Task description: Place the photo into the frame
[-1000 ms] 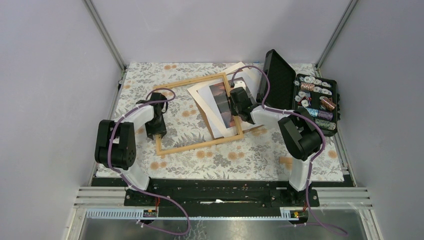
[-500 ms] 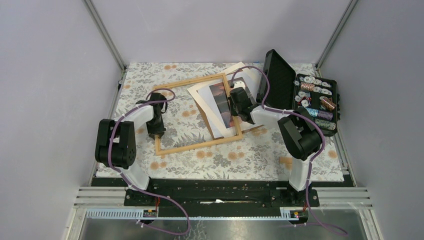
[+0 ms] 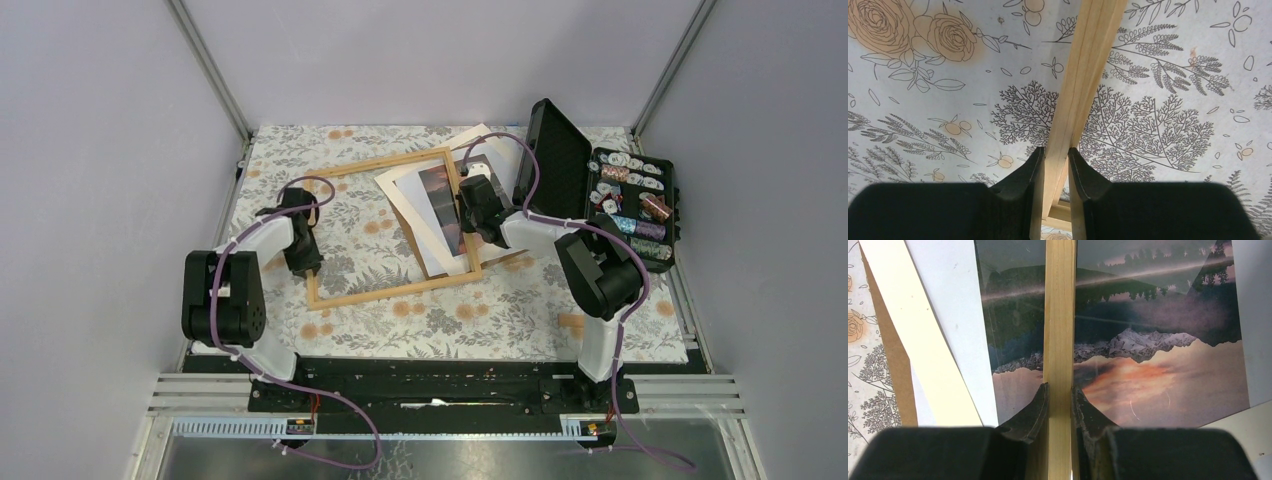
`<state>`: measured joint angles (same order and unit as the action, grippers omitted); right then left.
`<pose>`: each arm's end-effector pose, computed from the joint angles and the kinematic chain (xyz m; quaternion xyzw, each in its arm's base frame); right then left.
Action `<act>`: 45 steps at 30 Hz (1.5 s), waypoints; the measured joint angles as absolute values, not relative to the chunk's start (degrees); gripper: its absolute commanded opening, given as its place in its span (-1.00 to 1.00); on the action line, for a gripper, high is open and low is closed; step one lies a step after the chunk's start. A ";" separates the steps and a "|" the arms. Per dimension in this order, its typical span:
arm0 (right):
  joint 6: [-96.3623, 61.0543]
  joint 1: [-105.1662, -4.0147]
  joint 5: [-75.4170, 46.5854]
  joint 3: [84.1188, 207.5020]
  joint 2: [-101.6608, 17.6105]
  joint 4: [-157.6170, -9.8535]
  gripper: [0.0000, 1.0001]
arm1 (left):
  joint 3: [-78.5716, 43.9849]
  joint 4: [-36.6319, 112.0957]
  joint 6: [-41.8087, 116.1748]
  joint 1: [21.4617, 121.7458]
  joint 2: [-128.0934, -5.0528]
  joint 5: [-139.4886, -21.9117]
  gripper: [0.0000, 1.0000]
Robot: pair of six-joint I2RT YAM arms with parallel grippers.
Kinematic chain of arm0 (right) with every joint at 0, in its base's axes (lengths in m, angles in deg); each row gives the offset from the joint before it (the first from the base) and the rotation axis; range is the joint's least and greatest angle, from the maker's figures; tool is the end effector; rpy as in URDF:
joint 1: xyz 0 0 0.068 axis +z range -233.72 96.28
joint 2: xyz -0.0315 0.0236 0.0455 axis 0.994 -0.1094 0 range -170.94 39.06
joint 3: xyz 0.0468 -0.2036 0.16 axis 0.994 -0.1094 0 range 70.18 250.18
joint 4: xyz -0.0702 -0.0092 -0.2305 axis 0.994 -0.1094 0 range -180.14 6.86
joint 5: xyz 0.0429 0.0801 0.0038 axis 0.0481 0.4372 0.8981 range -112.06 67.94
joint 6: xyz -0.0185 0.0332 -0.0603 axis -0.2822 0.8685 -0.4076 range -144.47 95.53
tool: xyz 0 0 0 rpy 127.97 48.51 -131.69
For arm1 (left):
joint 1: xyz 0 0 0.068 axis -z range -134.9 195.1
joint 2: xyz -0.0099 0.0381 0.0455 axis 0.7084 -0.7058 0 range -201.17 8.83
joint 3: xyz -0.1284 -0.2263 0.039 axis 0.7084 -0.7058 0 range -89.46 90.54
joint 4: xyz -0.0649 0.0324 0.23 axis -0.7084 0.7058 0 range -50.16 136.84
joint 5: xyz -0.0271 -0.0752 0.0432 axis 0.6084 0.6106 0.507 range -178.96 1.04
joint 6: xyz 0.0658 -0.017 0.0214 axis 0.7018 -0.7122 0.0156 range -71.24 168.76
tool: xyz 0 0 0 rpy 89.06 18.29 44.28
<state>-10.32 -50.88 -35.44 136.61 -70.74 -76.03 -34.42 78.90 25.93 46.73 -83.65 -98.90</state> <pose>0.3562 0.2137 0.1654 -0.0919 0.8827 0.0836 0.4532 0.2756 0.0024 0.1511 -0.1920 0.9706 0.0593 0.1326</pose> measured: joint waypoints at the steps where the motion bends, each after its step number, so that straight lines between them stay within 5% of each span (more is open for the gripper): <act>1: -10.21 -50.88 -35.40 136.61 -70.76 -76.03 -1.00 | -34.66 78.64 26.00 46.25 -83.41 -98.28 -1.00; 28: -9.29 -53.94 -27.27 144.96 -77.65 -80.33 -1.00 | -40.89 72.68 27.97 38.38 -73.23 -87.62 -0.97; 34: -9.33 -54.20 -26.15 145.20 -77.78 -80.44 -1.00 | -40.97 72.94 28.16 38.25 -69.08 -88.88 0.03; 45: -11.23 -55.66 -26.48 145.20 -77.85 -81.60 -1.00 | -40.95 73.20 27.94 37.07 -69.45 -91.79 0.49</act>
